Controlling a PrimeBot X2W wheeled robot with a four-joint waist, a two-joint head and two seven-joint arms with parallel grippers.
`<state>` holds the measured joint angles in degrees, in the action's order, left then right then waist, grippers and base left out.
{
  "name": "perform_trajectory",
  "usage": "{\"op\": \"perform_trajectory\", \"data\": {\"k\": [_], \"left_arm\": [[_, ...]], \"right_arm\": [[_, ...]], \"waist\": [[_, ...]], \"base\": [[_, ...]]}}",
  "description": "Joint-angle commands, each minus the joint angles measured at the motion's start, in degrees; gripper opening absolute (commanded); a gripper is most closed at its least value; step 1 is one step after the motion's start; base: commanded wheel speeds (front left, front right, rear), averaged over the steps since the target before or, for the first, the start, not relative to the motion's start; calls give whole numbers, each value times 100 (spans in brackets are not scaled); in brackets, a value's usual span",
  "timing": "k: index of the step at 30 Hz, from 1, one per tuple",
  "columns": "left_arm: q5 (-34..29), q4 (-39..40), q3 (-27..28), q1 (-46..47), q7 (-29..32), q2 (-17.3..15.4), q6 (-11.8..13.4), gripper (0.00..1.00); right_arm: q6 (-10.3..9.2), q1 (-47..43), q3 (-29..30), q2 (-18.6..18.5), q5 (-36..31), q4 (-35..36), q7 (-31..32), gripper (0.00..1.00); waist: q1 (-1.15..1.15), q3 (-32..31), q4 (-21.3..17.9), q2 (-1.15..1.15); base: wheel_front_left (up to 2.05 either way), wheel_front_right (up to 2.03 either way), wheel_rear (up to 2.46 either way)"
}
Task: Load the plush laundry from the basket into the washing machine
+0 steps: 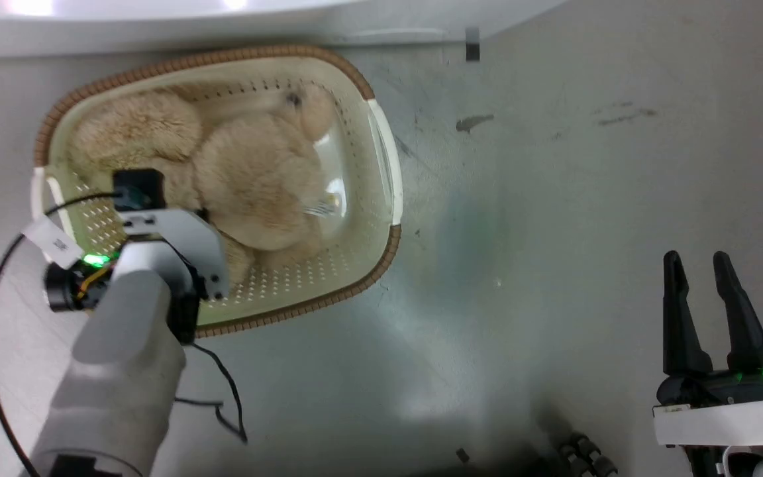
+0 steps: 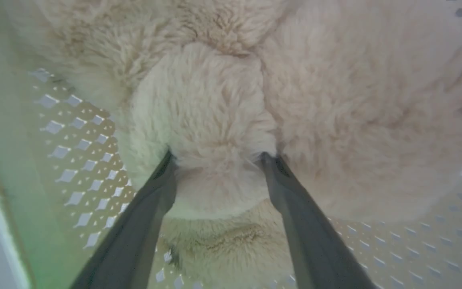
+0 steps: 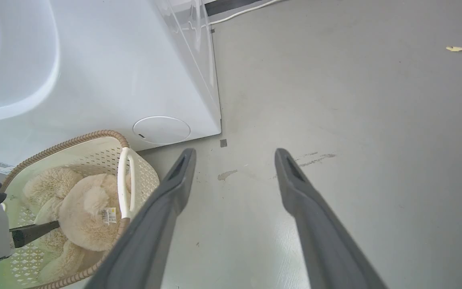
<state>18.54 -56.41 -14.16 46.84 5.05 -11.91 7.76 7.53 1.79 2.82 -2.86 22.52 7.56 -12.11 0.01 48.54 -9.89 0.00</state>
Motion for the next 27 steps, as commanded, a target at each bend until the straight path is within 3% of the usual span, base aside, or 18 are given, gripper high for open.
{"op": "perform_trajectory", "data": {"k": [1, 9, 10, 20, 27], "left_arm": [[76, -158, -36, 200, -55, -56, 44, 100], [283, -549, -118, 583, -120, -90, 47, 100], [331, -647, -168, 688, -142, -77, -6, 3], [604, -1020, -378, 1088, -509, 84, -417, 0], [699, -1187, -458, 884, -635, 214, -596, 0]], "right_arm": [[-3, 83, 8, -1, 101, 53, -60, 100], [-4, 88, 8, -1, 279, 76, -144, 100], [-4, 110, 2, -1, 334, 79, -168, 100], [-4, 289, -36, -1, 543, -106, -275, 100], [-4, 519, -216, -1, 616, -504, -289, 100]], "waist": [[-1, 159, -55, 0], [-1, 524, -97, 0], [-1, 614, -108, 0], [-1, 807, -13, 0], [-1, 272, 112, 0]], "base": [[0, 0, 0], [0, 0, 0], [0, 0, 0], [0, 0, 0], [0, 0, 0]]}}
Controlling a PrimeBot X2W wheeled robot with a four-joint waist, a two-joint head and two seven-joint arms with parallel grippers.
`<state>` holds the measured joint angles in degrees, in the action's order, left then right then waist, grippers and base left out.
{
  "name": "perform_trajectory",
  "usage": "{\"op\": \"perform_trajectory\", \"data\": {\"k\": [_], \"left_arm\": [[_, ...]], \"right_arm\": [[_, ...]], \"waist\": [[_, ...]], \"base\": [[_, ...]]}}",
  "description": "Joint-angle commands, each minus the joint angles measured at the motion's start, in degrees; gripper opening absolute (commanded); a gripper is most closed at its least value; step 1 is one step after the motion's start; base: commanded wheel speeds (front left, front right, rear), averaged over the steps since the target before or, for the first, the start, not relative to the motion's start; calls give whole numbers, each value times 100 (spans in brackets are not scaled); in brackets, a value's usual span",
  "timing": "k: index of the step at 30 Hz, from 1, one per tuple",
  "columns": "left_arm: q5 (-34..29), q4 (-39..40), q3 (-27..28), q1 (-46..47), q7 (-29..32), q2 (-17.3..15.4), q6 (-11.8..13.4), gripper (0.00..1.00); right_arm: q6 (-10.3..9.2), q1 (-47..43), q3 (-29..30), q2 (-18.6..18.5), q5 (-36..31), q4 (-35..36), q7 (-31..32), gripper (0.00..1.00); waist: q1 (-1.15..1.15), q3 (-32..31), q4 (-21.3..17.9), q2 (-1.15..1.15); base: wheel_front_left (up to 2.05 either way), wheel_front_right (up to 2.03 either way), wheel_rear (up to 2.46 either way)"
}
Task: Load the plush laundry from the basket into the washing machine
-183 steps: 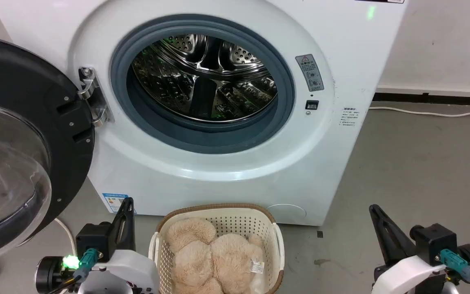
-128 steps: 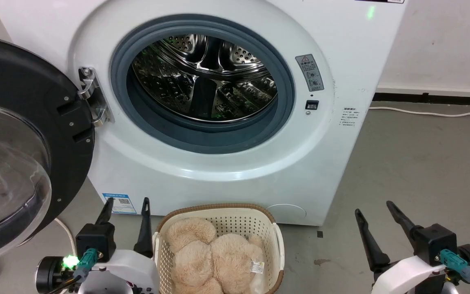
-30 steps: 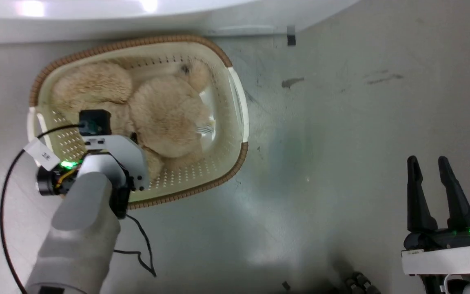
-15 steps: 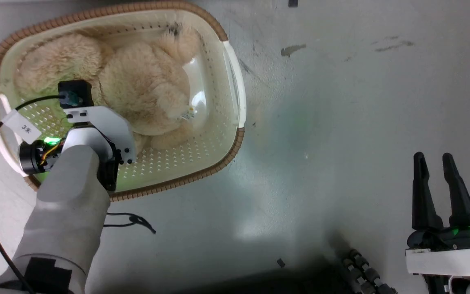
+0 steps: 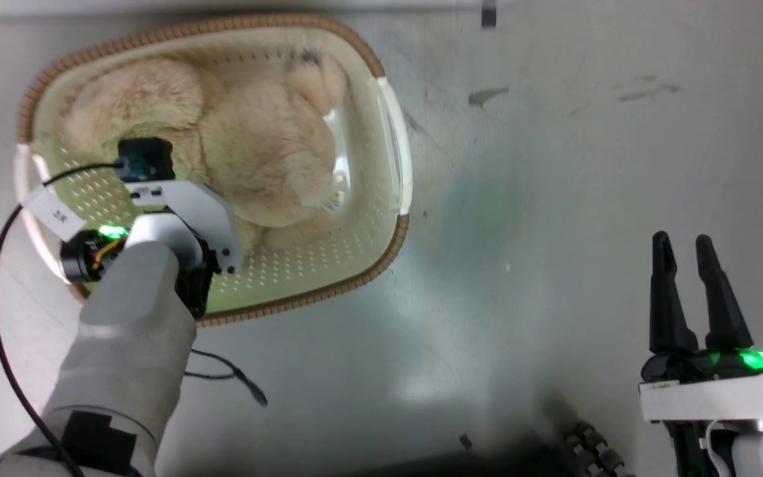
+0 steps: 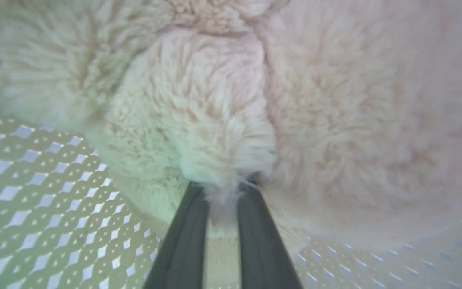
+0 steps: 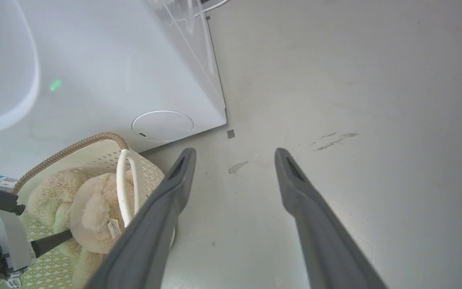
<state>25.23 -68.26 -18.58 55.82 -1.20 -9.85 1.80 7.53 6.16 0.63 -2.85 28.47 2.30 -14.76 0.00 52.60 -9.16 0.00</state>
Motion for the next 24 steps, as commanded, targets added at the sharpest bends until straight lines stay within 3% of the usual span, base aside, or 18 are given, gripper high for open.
{"op": "perform_trajectory", "data": {"k": [1, 16, 24], "left_arm": [[64, -15, -19, -119, -76, 54, -51, 0], [536, 114, 115, -1050, -686, 519, -413, 0], [658, 669, 51, -1831, -1235, 645, -531, 0]], "right_arm": [[-4, 103, -7, -3, 25, -95, -24, 100], [-4, -75, 187, -3, -196, -865, -24, 100], [-4, -420, 250, -3, -288, -1184, -24, 100]], "waist": [[0, -348, 90, 0], [0, -2207, 585, 0], [0, -3251, 835, 0]], "base": [[0, 0, 0], [0, 0, 0], [0, 0, 0]]}}
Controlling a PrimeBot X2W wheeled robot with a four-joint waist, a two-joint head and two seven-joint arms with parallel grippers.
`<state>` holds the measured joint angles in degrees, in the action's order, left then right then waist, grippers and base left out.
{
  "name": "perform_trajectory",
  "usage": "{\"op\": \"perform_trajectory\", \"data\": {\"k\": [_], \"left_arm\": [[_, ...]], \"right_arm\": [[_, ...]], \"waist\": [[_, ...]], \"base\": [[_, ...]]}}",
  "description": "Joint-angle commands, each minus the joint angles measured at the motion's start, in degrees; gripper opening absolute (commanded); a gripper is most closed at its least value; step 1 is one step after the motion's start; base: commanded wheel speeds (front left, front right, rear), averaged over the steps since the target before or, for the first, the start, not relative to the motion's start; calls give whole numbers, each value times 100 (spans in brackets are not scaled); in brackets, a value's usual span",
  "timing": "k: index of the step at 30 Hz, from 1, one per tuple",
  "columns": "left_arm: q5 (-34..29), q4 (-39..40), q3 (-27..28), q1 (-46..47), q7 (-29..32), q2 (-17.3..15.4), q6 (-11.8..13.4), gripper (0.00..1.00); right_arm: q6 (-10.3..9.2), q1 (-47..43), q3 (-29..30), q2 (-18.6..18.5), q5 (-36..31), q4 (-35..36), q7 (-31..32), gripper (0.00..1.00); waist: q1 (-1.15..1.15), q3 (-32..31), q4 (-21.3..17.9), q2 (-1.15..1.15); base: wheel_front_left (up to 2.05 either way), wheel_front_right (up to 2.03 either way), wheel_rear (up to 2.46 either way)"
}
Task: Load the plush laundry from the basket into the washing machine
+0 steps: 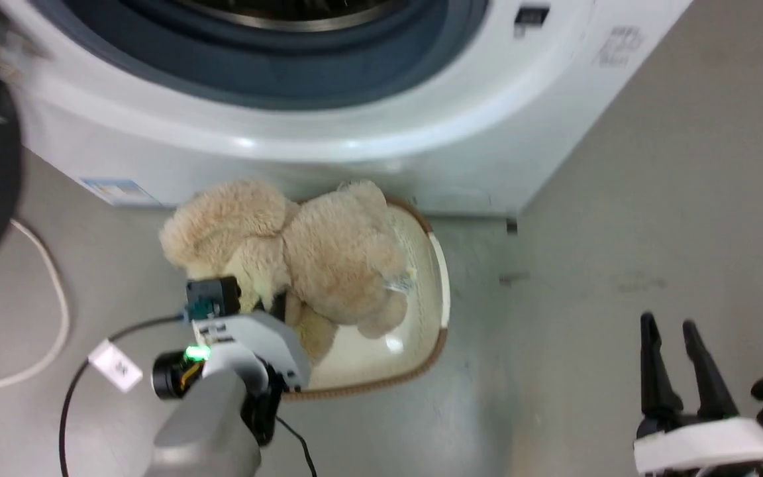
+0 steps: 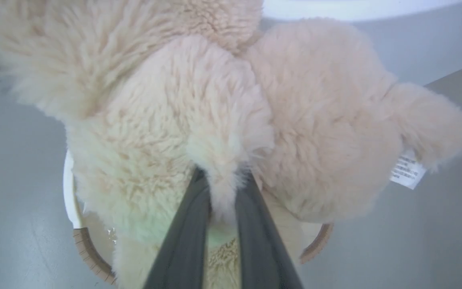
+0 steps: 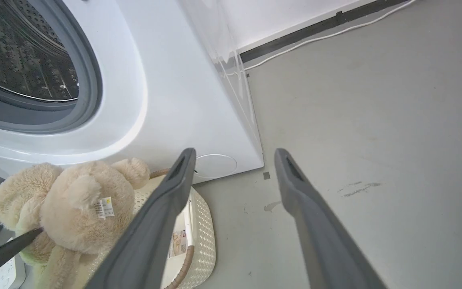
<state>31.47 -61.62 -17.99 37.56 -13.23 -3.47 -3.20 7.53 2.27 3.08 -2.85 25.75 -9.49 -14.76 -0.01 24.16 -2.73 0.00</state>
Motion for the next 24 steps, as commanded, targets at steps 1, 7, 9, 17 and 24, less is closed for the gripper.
{"op": "perform_trajectory", "data": {"k": [1, 7, 9, 17, 24], "left_arm": [[40, 123, -2, -127, -75, 12, -15, 0], [-269, 2202, 284, -1244, -173, 10, 352, 0], [-471, 2937, 413, -1566, -174, 11, 483, 0], [-1158, 4680, 679, -2301, -176, 28, 586, 0], [-1404, 4897, 889, -1916, -176, 52, 493, 0]], "right_arm": [[-4, -81, 10, -3, -16, -36, -24, 100], [-4, -421, 53, -3, -14, -183, -24, 100], [-4, -473, 70, -3, -7, -191, -24, 100], [-4, -536, 65, -3, 79, -207, -24, 100], [-4, -430, 78, -3, 74, -150, -24, 100]], "waist": [[1, -534, 212, 0], [1, -1223, 296, 0], [1, -1307, 304, 0], [1, -1441, 234, 0], [1, -1156, -14, 0]], "base": [[0, 0, 0], [0, 0, 0], [0, 0, 0], [0, 0, 0], [0, 0, 0]]}}
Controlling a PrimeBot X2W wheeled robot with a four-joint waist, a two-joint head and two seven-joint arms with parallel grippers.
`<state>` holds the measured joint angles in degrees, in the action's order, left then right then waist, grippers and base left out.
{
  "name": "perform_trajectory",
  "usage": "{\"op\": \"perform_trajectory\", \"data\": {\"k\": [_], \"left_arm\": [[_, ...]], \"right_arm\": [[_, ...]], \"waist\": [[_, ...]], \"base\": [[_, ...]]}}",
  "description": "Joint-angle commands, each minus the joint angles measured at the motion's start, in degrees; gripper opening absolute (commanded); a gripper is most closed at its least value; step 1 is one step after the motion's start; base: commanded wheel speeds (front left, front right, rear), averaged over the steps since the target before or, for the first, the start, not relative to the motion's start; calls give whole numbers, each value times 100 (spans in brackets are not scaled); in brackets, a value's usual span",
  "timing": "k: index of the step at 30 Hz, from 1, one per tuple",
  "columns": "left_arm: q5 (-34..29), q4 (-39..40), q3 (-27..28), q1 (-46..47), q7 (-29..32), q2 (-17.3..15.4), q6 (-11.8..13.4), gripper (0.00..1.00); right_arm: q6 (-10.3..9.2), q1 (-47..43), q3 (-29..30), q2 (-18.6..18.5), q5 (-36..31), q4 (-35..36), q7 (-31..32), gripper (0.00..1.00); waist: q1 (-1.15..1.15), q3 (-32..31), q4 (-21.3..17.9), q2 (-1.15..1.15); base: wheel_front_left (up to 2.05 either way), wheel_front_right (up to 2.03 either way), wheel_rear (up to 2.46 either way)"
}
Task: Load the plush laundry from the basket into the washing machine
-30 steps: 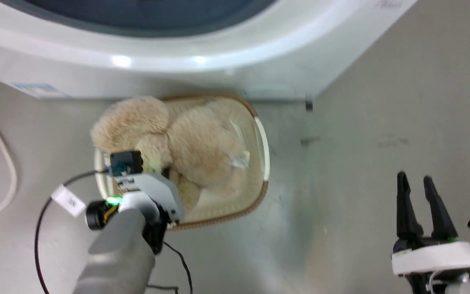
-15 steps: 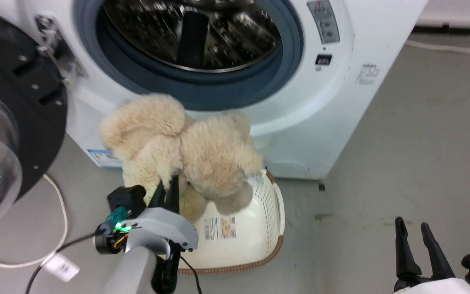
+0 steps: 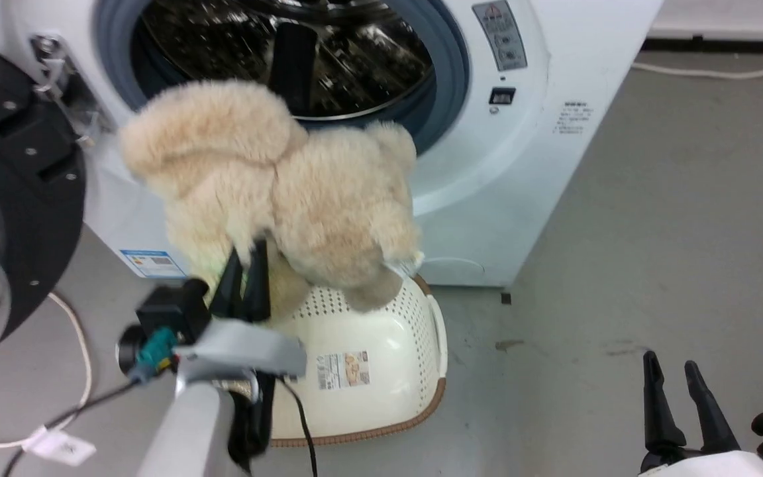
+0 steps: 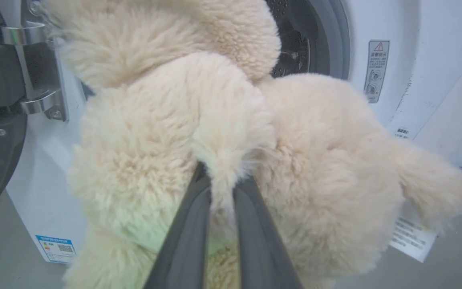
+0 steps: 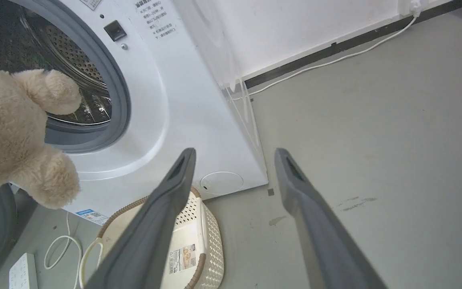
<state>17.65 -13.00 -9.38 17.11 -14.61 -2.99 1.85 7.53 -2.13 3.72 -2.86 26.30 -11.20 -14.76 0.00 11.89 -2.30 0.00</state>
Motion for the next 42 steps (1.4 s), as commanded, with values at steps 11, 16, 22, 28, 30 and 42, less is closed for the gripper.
{"op": "perform_trajectory", "data": {"k": [11, 16, 22, 28, 30, 42], "left_arm": [[-87, -564, 545, 1345, -39, -2, -221, 0], [-175, -867, 764, 1898, -39, -63, -302, 0], [-300, -1104, 973, 2570, -39, -176, -350, 0], [-415, -1325, 1116, 3298, -39, -354, -431, 0], [-494, -1399, 1107, 3528, -39, -404, -452, 0], [-1029, -2205, 816, 4692, -38, -715, -419, 0]], "right_arm": [[-4, 280, 24, -1, 43, 145, -24, 100], [-4, 406, 14, -1, 48, 192, -24, 100], [-4, 526, 11, -1, 57, 249, -24, 100], [-4, 633, -17, -1, 60, 336, -24, 100], [-4, 666, -21, -1, 62, 363, -24, 100], [-4, 818, -133, -1, 188, 452, -24, 100]], "waist": [[0, 730, -341, 0], [0, 1041, -441, 0], [0, 1385, -543, 0], [0, 1767, -648, 0], [0, 1898, -680, 0], [0, 2480, -951, 0]], "base": [[0, 0, 0], [0, 0, 0], [0, 0, 0], [0, 0, 0], [0, 0, 0], [0, 0, 0]]}}
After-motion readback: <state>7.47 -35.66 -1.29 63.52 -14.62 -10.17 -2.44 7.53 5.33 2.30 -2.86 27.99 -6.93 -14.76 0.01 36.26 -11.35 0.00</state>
